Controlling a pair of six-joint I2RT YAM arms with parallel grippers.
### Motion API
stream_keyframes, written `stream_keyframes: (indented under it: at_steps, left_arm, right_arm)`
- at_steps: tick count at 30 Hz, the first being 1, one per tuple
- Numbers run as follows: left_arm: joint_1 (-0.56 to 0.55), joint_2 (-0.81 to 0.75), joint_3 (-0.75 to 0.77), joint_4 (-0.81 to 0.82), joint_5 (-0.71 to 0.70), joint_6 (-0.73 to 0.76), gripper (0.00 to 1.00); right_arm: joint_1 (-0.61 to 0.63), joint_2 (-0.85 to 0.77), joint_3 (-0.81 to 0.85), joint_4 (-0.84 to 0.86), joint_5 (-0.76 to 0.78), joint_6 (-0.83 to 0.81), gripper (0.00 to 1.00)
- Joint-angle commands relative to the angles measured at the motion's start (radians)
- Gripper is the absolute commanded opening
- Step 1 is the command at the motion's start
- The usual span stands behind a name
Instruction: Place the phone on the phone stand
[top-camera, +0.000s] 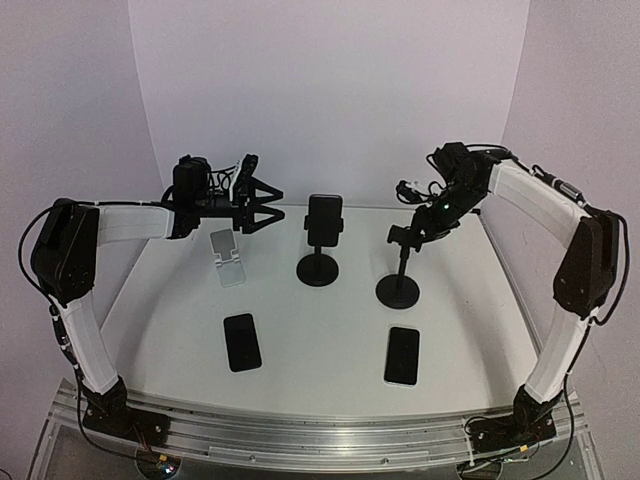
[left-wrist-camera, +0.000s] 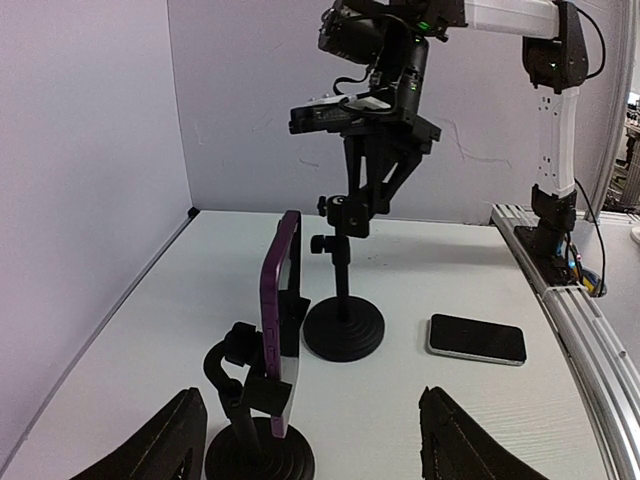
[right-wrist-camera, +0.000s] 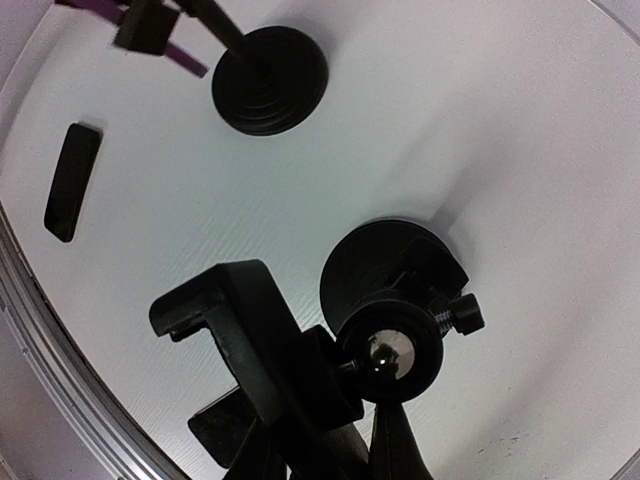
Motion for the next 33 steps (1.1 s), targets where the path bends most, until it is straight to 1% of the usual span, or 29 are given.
stream_keyframes:
  at_steps: [1,4,8,11,16,22,28,30,32,33]
  left_arm:
    - [0.008,-0.034,0.036,-0.022,0.019,0.004,0.72]
    - [0.013,-0.043,0.036,-0.036,0.033,0.007,0.72]
    - [0.023,-0.067,0.03,-0.109,0.084,0.052,0.72]
    - [0.024,-0.092,0.016,-0.172,0.103,0.102,0.72]
    - [0.023,-0.124,-0.015,-0.18,0.109,0.111,0.72]
    - [0.023,-0.137,-0.034,-0.175,0.103,0.118,0.72]
    - [0.024,-0.154,-0.047,-0.201,0.11,0.17,0.72]
    - [0.023,-0.158,-0.055,-0.202,0.115,0.176,0.72]
    - [0.023,-0.16,-0.062,-0.203,0.124,0.178,0.72]
    - [0.023,-0.16,-0.063,-0.203,0.127,0.179,0.72]
  right_arm:
    - [0.125,-0.117,-0.055,0.042,-0.007,0.059,0.0]
    - [0.199,-0.153,-0.082,0.077,-0.011,0.082,0.0]
    - [0.28,-0.164,-0.115,0.115,-0.049,0.082,0.0]
    - [0.355,-0.115,-0.099,0.115,-0.041,0.068,0.0]
    - [0.458,-0.039,-0.043,0.109,-0.011,-0.009,0.0]
    - [0.478,0.018,0.009,0.104,-0.007,-0.087,0.0]
    - [0.481,0.069,0.059,0.077,0.038,-0.092,0.0]
    - [0.482,0.072,0.069,0.075,0.055,-0.089,0.04]
    - [0.484,0.073,0.077,0.079,0.061,-0.089,0.14]
    - [0.484,0.073,0.082,0.079,0.056,-0.089,0.18]
